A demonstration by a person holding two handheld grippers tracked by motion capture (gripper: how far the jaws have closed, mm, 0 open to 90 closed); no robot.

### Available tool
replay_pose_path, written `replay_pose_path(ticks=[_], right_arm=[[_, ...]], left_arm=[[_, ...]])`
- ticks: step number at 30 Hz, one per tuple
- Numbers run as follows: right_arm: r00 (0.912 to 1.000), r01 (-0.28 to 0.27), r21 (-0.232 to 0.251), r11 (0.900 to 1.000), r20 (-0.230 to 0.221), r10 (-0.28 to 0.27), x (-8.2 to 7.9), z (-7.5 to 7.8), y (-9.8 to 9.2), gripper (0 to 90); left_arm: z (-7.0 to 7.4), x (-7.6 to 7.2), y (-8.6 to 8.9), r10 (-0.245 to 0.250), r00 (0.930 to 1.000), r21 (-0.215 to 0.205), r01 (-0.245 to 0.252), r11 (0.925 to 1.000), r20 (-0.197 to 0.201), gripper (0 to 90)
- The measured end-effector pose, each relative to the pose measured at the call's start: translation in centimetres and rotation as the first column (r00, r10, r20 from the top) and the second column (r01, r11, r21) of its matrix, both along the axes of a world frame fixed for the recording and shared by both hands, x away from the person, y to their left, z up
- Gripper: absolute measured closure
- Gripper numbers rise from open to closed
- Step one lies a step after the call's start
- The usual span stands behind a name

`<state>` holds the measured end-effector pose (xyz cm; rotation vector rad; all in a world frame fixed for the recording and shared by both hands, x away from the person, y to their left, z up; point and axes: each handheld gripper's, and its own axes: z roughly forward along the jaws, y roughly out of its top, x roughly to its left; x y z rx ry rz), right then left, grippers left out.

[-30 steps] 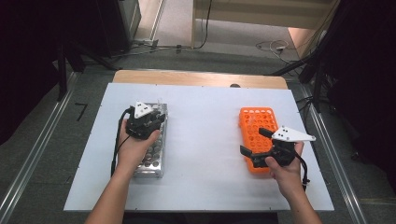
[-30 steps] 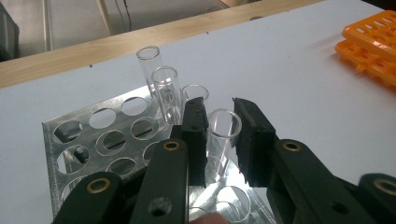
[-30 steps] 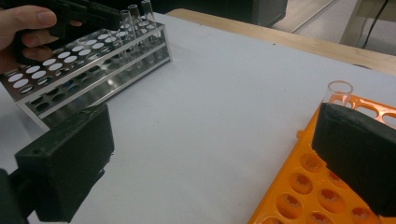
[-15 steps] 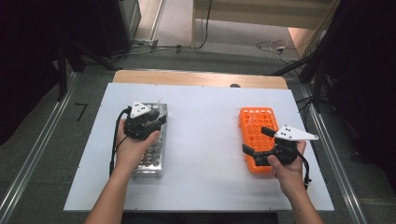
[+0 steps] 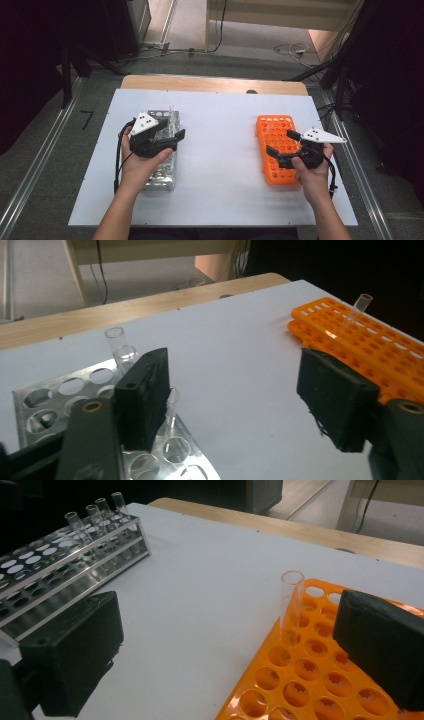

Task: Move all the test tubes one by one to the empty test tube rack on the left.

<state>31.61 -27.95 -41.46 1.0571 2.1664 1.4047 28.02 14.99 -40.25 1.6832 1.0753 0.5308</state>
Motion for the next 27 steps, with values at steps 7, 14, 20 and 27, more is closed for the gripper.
replay_pose_path(ticks=[7,14,20,27], right_arm=[[0.9992,0.02,-0.014,1.0,-0.035,-0.021,1.9,-1.2,-0.3,3.5],[0.9933,0.034,-0.052,0.998,-0.109,-0.04,4.0,-2.6,0.2,13.7],[0.9813,0.083,-0.098,0.992,-0.165,-0.099,5.2,-3.5,0.7,27.5],[0.975,0.108,-0.159,0.981,-0.176,-0.135,5.8,-3.8,1.6,47.7]], left_arm=[[-0.5,-1.0,-0.1,-0.016,0.9999,-0.03,0.016,0.9994,-0.002,17.4],[-0.6,-1.7,-0.3,-0.036,0.9993,-0.045,0.035,0.9984,-0.012,11.4],[-0.8,-2.0,-0.5,-0.046,0.9989,-0.055,0.045,0.9975,-0.013,5.8],[-0.9,-2.0,-0.6,-0.068,0.9976,-0.059,0.068,0.9959,-0.011,0.9]])
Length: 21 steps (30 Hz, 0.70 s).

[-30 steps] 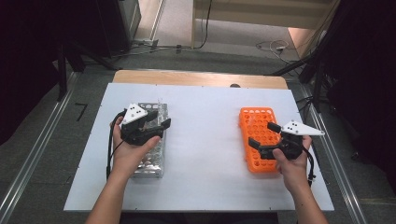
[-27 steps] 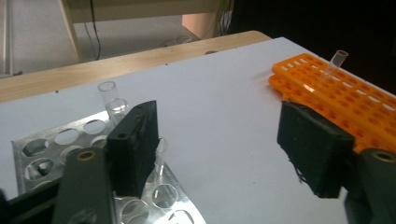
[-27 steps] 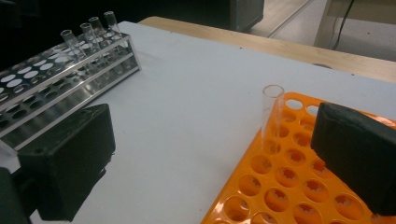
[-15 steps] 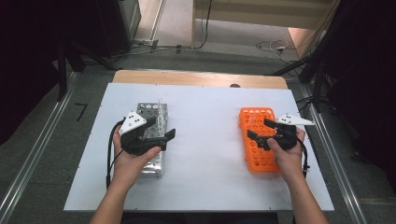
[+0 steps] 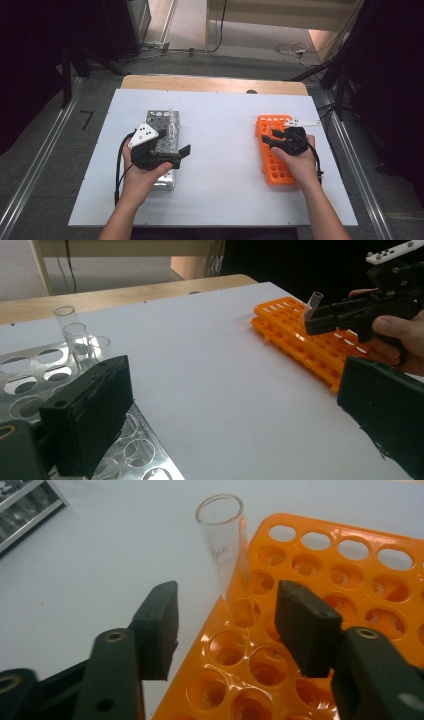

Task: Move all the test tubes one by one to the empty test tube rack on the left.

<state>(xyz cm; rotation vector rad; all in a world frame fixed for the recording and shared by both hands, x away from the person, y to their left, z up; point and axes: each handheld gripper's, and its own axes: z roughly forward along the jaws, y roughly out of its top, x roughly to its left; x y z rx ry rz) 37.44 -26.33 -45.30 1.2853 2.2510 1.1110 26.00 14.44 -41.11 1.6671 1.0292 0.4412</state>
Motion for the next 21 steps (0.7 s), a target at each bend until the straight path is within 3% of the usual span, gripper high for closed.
replay_pose_path(ticks=[5,12,15,16,21], right_arm=[[0.9996,0.028,-0.064,0.998,-0.003,-0.028,0.3,-0.2,0.7,54.6],[0.9983,0.04,-0.125,0.991,0.046,-0.035,0.2,-0.3,1.5,65.0],[0.9986,0.038,-0.118,0.992,0.041,-0.033,0.2,-0.3,1.6,68.3],[0.9975,0.059,-0.117,0.991,0.047,-0.054,0.2,-0.3,1.5,73.4],[0.9972,0.068,-0.097,0.993,0.036,-0.065,0.2,-0.3,1.2,74.2]], left_arm=[[0.0,0.0,0.0,0.004,1.0,0.005,-0.003,1.0,-0.002,0.9],[0.0,0.0,0.0,0.006,1.0,0.003,-0.006,1.0,-0.004,0.9],[0.1,0.0,0.1,0.008,1.0,0.002,-0.008,1.0,-0.003,0.9],[0.1,0.0,0.1,0.007,1.0,0.002,-0.007,1.0,-0.003,0.9],[0.3,-0.1,0.2,0.008,1.0,-0.002,-0.008,1.0,0.002,0.9]])
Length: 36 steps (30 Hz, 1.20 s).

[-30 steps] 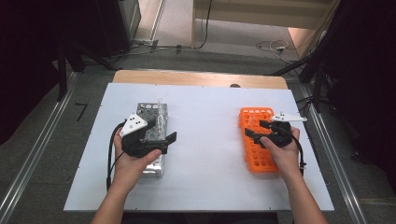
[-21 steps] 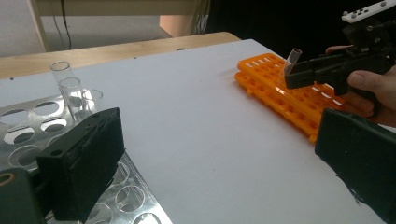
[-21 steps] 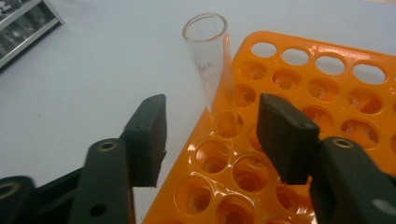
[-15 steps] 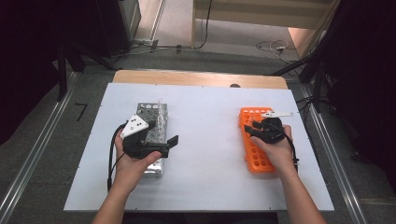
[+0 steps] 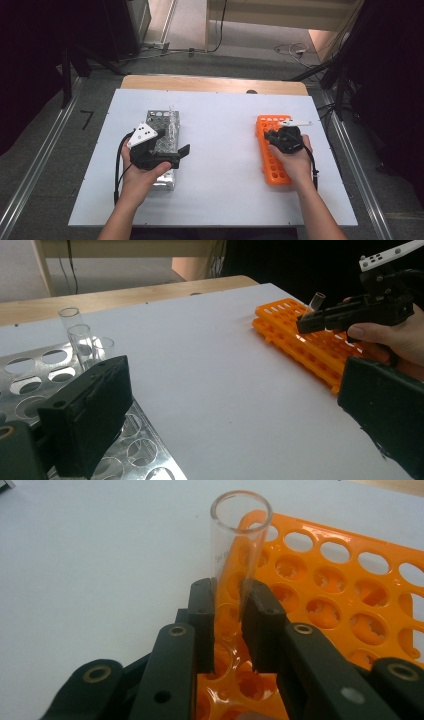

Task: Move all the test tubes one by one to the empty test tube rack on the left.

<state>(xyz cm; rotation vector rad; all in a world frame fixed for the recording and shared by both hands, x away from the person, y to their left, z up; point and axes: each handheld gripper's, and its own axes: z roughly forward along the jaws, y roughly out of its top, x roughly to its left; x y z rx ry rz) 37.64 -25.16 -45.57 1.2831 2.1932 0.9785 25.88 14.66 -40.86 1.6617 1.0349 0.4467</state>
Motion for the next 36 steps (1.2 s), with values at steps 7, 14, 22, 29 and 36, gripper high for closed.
replay_pose_path(ticks=[7,14,22,29,36], right_arm=[[0.9996,-0.005,0.039,0.999,0.026,0.004,-0.3,0.3,-0.4,74.3],[0.9959,-0.029,0.077,0.997,0.088,0.022,-1.4,1.9,-1.0,74.4],[0.988,-0.117,0.09,0.989,0.112,0.106,-3.1,3.5,0.2,74.4],[0.9727,-0.217,0.115,0.969,0.109,0.205,-4.5,4.0,2.3,74.4],[0.9503,-0.304,0.126,0.944,0.11,0.291,-5.9,4.2,4.5,74.3]], left_arm=[[0.2,-0.1,0.0,-0.005,1.0,0.002,0.005,1.0,0.006,1.1],[0.5,-0.1,0.0,-0.01,0.9999,-0.006,0.01,0.9999,0.009,1.4],[0.6,-0.2,-0.6,-0.028,0.9995,0.003,0.028,0.9996,0.014,1.5],[0.9,-0.3,-1.0,-0.063,0.9977,-0.002,0.063,0.998,0.024,4.5],[0.9,-0.5,-2.0,-0.098,0.995,0.001,0.098,0.9952,0.019,5.0]])
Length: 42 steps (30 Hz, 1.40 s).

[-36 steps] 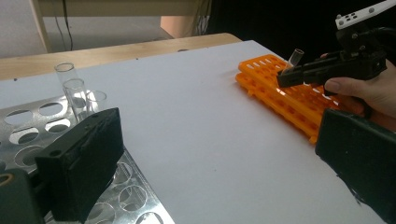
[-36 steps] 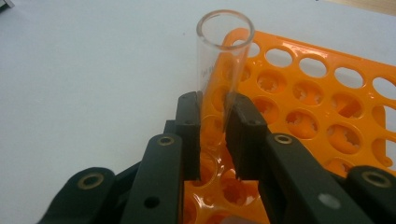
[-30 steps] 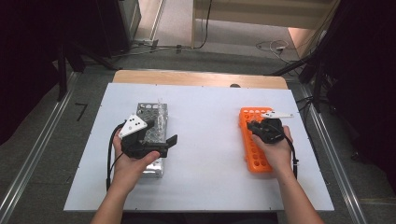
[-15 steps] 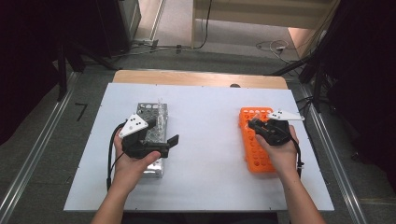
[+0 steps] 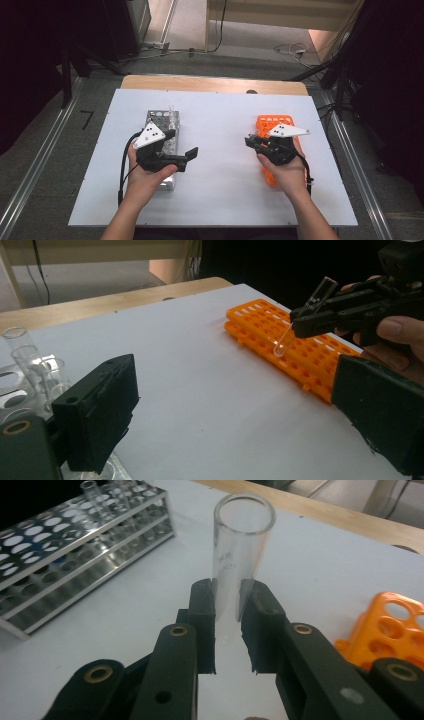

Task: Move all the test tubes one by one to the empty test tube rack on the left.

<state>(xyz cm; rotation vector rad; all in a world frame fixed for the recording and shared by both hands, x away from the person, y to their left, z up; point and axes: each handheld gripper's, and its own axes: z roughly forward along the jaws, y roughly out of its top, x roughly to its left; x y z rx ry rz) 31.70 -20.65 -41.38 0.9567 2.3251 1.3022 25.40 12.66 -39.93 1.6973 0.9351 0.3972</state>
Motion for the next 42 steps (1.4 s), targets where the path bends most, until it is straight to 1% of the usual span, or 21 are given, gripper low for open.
replay_pose_path(ticks=[5,7,13,17,23,31,35,38,42], right_arm=[[0.9988,-0.05,-0.003,0.999,-0.002,0.05,-0.9,0.1,1.4,74.4],[0.9974,-0.072,-0.001,0.997,-0.004,0.072,-1.2,0.1,1.9,74.3],[0.9918,-0.128,-0.021,0.992,-0.003,0.128,-2.2,0.0,3.5,74.3],[0.9884,-0.152,-0.027,0.988,-0.004,0.152,-2.7,-0.2,4.3,74.3],[0.9823,-0.187,-0.039,0.982,-0.006,0.187,-3.3,-0.4,5.3,74.4],[0.975,-0.222,-0.047,0.974,-0.003,0.222,-4.0,-0.5,6.2,74.3],[0.9719,-0.235,-0.047,0.971,-0.004,0.235,-4.4,-0.4,6.6,74.3],[0.9686,-0.249,-0.051,0.967,-0.004,0.249,-4.7,-0.4,6.9,74.4],[0.9646,-0.263,-0.054,0.963,-0.007,0.264,-4.9,-0.3,7.2,74.4]], left_arm=[[0.0,-0.1,-0.6,-0.021,0.9998,0.004,0.021,0.9998,0.001,5.5],[0.0,-0.2,-0.9,-0.032,0.9995,0.007,0.032,0.9995,-0.001,6.2],[0.1,-0.5,-2.1,-0.062,0.9981,0.013,0.062,0.998,0.003,7.6],[0.0,-0.7,-2.7,-0.083,0.9966,0.01,0.083,0.9965,0.001,7.7],[-0.1,-0.8,-3.5,-0.106,0.9943,0.015,0.106,0.9942,0.0,10.4],[-0.1,-1.0,-3.9,-0.119,0.9929,0.019,0.118,0.9928,0.004,13.6],[-0.1,-1.1,-4.1,-0.136,0.9906,0.021,0.136,0.9905,0.009,18.8],[-0.2,-1.2,-4.3,-0.156,0.9876,0.026,0.156,0.9874,0.013,25.8],[-0.2,-1.4,-4.5,-0.181,0.9833,0.025,0.18,0.9833,0.02,37.6]])
